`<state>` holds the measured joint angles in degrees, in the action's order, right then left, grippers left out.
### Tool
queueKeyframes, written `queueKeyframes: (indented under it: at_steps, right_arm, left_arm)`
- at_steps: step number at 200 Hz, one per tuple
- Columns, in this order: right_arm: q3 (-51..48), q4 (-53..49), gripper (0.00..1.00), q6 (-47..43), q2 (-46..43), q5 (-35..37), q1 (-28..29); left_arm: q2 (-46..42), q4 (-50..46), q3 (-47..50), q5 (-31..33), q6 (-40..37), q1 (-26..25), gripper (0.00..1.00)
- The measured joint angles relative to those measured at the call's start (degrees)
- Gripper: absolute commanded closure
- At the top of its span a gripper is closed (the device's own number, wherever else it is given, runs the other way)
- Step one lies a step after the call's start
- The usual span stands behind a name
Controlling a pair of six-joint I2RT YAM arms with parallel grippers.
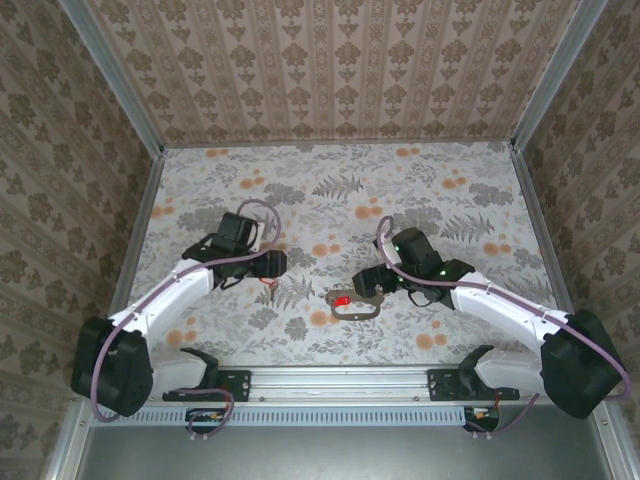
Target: Put the keys on the keyring
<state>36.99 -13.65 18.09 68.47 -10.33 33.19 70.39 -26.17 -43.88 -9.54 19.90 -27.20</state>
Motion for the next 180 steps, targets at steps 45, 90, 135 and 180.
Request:
queueKeyframes:
  at_steps: [45, 90, 135, 180]
  right_arm:
    - [-1.40, -2.29, 0.11, 2.03, 0.94, 3.96, -0.02]
    - [-2.93, -1.81, 0.26, 4.92, 4.28, 3.93, -0.04]
    - [-3.74, -1.49, 0.26, 6.36, 3.34, 3.87, -1.16]
    - [-3.72, -0.68, 0.25, 6.36, 5.05, 3.45, -1.42]
  left_arm:
    - [3.19, 4.33, -0.09, -2.14, 1.29, -6.47, 0.34]
    - [5.92, 6.60, -0.17, -3.02, 3.06, -12.28, 0.41]
    - [6.47, 8.33, 0.17, -2.71, 4.11, -11.58, 0.51]
    - [2.36, 6.45, 4.26, 0.85, 4.66, 0.76, 0.47]
